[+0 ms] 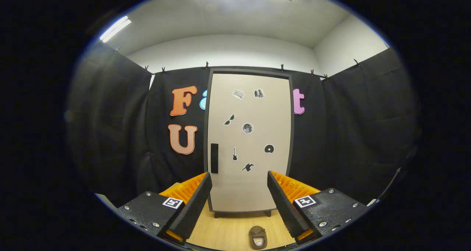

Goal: Open the shoe cabinet door, grab the shoes and put them into the shoe cabinet, then close the shoe cabinet door.

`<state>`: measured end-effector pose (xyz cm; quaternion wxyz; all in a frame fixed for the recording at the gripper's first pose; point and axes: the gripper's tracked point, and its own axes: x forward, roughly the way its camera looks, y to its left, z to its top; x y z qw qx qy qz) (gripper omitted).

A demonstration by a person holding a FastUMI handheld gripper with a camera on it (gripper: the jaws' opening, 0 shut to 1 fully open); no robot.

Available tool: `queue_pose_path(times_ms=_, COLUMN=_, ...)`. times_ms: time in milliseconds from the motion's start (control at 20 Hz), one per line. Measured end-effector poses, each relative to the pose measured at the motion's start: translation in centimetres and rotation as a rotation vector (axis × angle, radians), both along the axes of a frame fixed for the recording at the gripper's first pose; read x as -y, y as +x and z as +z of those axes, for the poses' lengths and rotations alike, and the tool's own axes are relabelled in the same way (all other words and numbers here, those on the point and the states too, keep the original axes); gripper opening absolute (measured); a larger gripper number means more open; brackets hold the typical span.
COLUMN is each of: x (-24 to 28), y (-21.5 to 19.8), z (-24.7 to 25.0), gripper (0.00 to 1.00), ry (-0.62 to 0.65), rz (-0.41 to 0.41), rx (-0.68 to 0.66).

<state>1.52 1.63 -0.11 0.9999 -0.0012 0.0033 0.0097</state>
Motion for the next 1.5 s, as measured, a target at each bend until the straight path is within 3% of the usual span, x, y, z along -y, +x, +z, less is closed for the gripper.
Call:
queue_pose_path(times_ms=700, x=-3.2, y=3.7, z=-0.3, gripper=0.95, ry=0.025, rz=-0.039, rx=0.003)
queue_pose_path(times_ms=1100, x=-5.0, y=9.3, z=-0.7, gripper=0.94, ry=0.074, rz=-0.082, rx=0.017)
queue_pose_path(times_ms=1500, x=-7.8, y=17.5, z=-3.2, gripper=0.92, ry=0.089, rz=-0.044, rx=-0.009)
